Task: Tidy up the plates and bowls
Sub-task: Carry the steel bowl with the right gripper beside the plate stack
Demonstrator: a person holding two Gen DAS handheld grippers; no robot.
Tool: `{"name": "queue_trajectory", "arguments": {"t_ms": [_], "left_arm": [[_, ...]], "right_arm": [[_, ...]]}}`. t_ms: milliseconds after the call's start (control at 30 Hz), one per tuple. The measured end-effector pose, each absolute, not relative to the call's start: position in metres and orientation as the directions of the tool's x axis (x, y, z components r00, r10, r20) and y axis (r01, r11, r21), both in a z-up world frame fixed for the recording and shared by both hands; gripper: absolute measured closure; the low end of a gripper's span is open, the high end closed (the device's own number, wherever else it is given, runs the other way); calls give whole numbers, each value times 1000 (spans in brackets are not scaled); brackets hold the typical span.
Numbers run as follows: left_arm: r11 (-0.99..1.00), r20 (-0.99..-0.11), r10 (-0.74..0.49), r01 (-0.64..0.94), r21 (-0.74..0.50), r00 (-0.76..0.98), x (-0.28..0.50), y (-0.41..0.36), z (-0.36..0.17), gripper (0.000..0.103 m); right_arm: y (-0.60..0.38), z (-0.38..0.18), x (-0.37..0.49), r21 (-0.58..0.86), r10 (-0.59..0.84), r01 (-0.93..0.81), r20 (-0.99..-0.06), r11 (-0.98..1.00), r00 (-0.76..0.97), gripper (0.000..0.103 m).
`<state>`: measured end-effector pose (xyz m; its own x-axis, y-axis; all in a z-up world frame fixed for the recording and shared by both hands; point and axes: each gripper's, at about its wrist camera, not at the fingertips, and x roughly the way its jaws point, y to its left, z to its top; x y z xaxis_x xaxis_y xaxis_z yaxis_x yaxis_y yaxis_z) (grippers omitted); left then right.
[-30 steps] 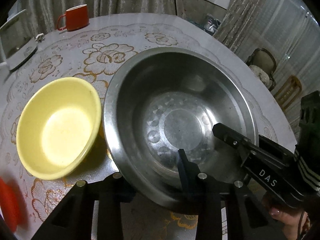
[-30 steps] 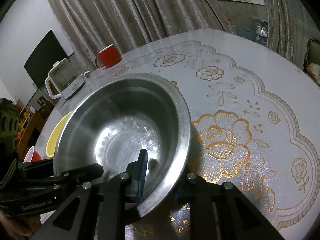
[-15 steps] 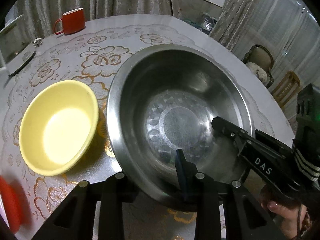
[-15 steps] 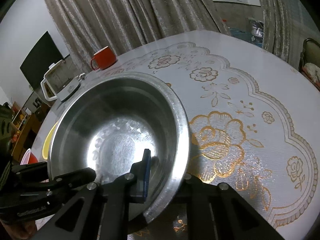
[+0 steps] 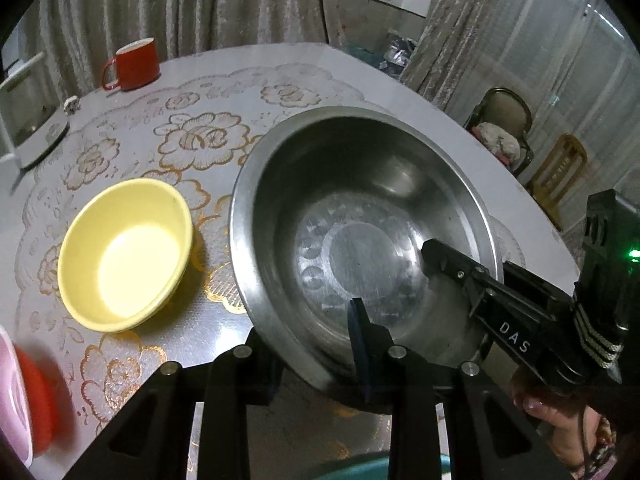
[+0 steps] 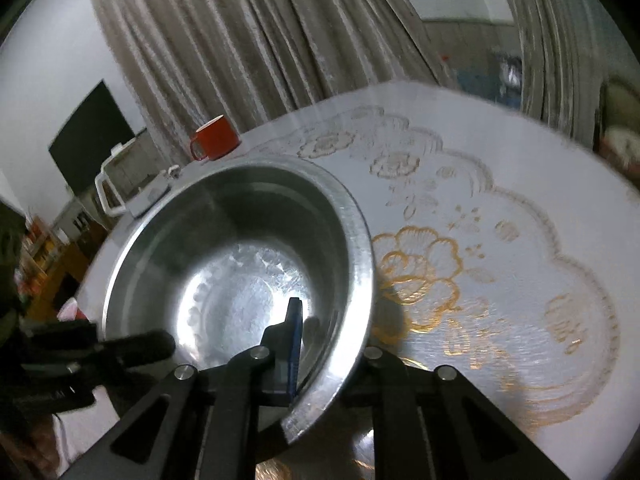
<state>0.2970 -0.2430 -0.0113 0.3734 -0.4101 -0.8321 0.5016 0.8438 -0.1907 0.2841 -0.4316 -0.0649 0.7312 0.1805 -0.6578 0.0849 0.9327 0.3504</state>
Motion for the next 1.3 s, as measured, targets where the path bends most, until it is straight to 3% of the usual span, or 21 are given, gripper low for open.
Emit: {"name": "queue_trajectory", "arguments": {"t_ms": [567, 1300], "left_arm": [[822, -797, -462, 526, -220, 389, 241, -225, 10, 74], [855, -720, -495, 419, -305, 487, 161, -128, 22, 74]], "right_arm": [[-436, -33, 228, 420, 222, 80, -621, 904, 752, 91], [-363, -8, 170, 465, 344, -30, -609, 885, 715, 90]]}}
